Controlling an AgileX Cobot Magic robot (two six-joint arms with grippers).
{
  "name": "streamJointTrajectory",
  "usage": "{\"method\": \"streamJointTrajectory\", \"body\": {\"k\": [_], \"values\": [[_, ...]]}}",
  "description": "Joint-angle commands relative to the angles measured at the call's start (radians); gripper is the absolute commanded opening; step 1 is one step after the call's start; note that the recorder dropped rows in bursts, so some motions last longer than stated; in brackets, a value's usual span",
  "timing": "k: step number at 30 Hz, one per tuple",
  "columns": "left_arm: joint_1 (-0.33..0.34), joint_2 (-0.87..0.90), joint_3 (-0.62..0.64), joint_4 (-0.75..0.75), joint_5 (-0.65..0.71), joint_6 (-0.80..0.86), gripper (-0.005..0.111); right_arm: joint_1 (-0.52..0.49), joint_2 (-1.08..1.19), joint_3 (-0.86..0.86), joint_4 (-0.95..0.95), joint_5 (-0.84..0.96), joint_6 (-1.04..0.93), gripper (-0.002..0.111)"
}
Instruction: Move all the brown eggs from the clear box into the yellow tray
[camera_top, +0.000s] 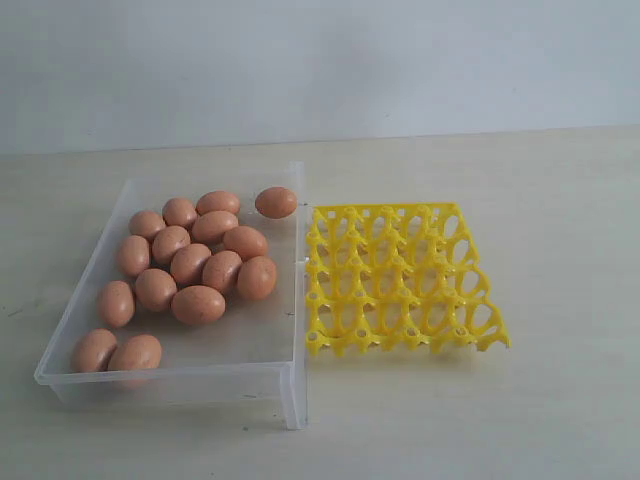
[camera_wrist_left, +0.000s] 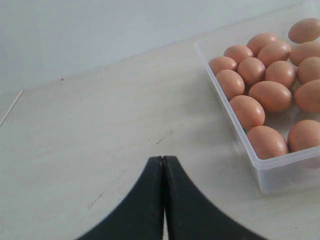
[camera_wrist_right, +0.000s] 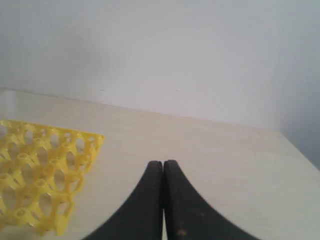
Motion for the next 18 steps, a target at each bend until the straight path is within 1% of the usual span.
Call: {"method": "streamJointTrajectory", "body": {"k": [1, 5, 9, 13, 15, 18], "values": [[-0.002, -0.006, -0.004, 0.000, -0.008, -0.006, 0.000, -0.004, -0.005, -0.010, 0.115, -0.021, 0.108, 0.000], [-0.002, -0.006, -0.004, 0.000, -0.008, -0.006, 0.000, -0.004, 0.093, -0.092, 0.124, -0.031, 0.171, 0.000], [-0.002, -0.006, -0.004, 0.000, -0.008, -0.006, 0.000, -0.004, 0.254, -0.178, 0.121, -0.057, 0.309, 0.000], [-0.002, -0.006, -0.004, 0.000, -0.008, -0.006, 0.000, -0.004, 0.426, -0.287, 0.069, -0.058, 0.513, 0.000], [-0.002, -0.006, -0.004, 0.000, -0.008, -0.006, 0.000, -0.004, 0.507, -0.336, 0.042, -0.058, 0.569, 0.000], [-0.002, -0.006, -0.004, 0.000, -0.008, -0.006, 0.000, -0.004, 0.631, -0.409, -0.019, -0.076, 0.598, 0.000]]}}
